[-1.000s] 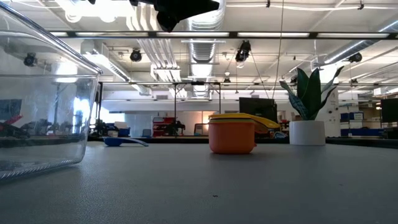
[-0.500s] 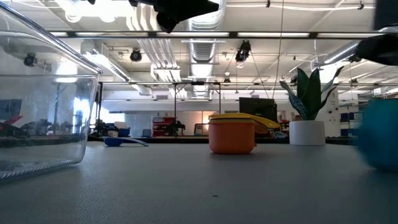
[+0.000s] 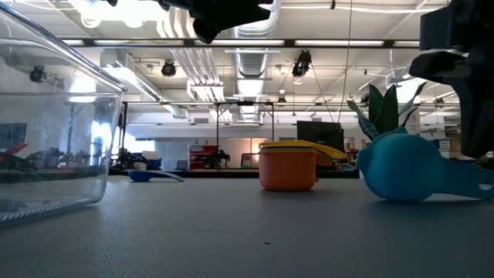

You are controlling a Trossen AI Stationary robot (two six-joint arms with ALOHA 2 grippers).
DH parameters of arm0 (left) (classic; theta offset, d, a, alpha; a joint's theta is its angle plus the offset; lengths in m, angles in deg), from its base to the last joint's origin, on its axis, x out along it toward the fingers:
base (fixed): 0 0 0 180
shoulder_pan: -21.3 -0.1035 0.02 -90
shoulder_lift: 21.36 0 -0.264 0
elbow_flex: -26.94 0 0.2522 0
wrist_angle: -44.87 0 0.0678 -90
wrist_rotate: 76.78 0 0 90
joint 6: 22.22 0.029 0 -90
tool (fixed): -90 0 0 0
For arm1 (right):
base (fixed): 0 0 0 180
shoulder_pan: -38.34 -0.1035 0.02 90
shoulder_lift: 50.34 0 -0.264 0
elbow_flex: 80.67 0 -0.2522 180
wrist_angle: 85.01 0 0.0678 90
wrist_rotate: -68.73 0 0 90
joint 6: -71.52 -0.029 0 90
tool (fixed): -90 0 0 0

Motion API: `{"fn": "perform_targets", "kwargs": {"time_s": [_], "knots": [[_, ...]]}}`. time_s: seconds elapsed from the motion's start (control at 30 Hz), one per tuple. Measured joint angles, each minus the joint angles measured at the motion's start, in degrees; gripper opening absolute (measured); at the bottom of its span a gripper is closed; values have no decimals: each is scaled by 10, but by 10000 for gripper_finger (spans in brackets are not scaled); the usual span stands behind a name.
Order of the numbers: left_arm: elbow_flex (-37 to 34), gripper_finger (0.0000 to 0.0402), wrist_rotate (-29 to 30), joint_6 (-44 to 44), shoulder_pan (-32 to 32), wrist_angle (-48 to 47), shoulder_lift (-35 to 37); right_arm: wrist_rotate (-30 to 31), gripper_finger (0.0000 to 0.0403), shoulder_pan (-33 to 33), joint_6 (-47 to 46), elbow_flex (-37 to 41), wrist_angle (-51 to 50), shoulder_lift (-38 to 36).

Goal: Nest measuring cups in basket
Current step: Stack the light blue measuring cup on top of the yellow measuring cup

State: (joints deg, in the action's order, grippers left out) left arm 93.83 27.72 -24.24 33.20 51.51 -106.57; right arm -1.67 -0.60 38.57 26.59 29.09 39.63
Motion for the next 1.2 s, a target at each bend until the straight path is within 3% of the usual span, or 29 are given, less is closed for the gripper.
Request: {"fn": "perform_targets", "kwargs": {"time_s": [0.13,0.33,0.57,0.77,1.03,1.2], "knots": [[0,145,0,0,0,0,0,-1,26,0,-5,0,-1,-28],[0,145,0,-2,0,1,0,56,74,12,-15,11,44,-101],[0,145,0,-2,0,1,0,-28,155,48,55,55,182,-141],[0,145,0,-3,0,1,0,-72,208,94,93,84,210,-132],[0,145,0,-2,0,0,0,-214,210,170,137,126,333,-130],[0,145,1,-2,0,-1,0,-230,185,185,146,138,329,-130]]}}
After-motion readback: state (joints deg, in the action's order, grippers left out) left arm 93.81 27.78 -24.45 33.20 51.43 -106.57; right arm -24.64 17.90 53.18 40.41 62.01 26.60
